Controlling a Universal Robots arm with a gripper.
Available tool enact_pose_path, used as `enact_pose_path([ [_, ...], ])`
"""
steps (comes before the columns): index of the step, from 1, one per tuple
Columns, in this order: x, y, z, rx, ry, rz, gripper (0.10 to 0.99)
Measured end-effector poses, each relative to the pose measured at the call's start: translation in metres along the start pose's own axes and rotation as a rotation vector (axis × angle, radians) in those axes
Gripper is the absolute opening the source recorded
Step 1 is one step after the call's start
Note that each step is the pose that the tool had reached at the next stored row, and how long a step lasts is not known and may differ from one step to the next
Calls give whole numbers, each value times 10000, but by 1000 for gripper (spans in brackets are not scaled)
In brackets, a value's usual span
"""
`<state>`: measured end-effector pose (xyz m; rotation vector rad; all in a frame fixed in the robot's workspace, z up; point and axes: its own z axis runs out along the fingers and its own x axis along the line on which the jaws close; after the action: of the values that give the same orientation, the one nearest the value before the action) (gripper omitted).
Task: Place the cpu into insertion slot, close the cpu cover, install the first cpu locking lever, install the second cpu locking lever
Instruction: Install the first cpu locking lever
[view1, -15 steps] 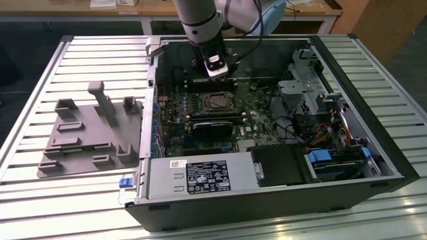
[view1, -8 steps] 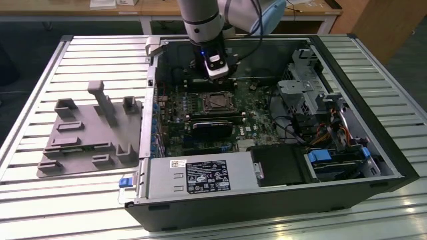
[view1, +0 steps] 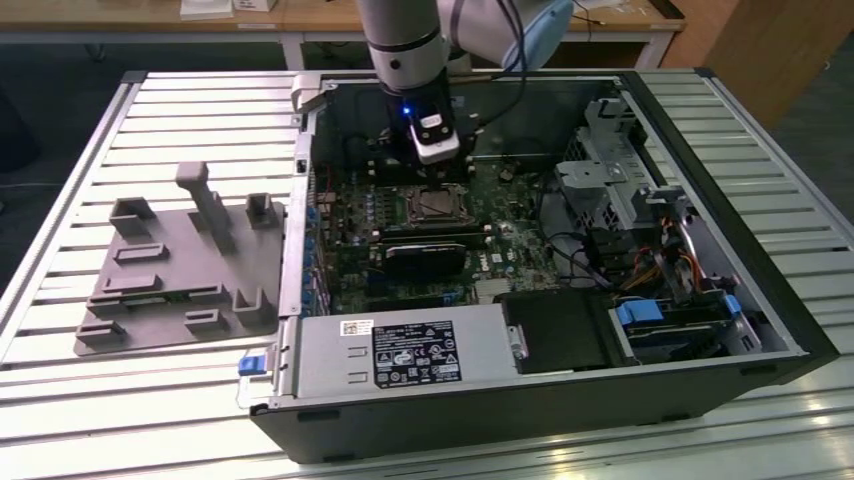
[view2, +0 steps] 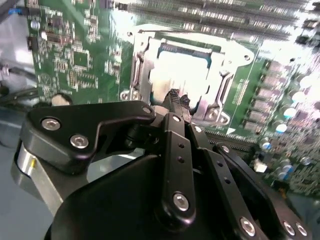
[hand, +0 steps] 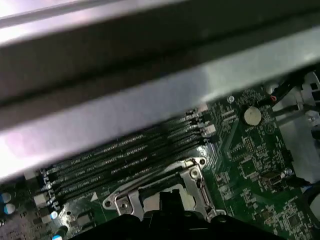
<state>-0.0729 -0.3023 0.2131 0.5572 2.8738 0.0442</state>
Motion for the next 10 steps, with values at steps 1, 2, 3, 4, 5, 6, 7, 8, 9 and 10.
enact_pose_path([
  [1,-8,-21,1,31,34,-4,102],
  [2,-18,-44,3,57,88,-6,102],
  [3,-27,-67,5,83,155,-6,102],
  [4,-38,-91,7,115,234,-7,102],
  [5,-48,-112,9,146,309,-9,102],
  [6,-57,-132,11,182,393,-10,102],
  [7,-66,-151,14,217,484,-11,102],
  [8,-73,-165,16,248,562,-12,102],
  [9,-75,-170,16,257,569,-13,102],
  [10,-75,-170,16,257,569,-13,102],
])
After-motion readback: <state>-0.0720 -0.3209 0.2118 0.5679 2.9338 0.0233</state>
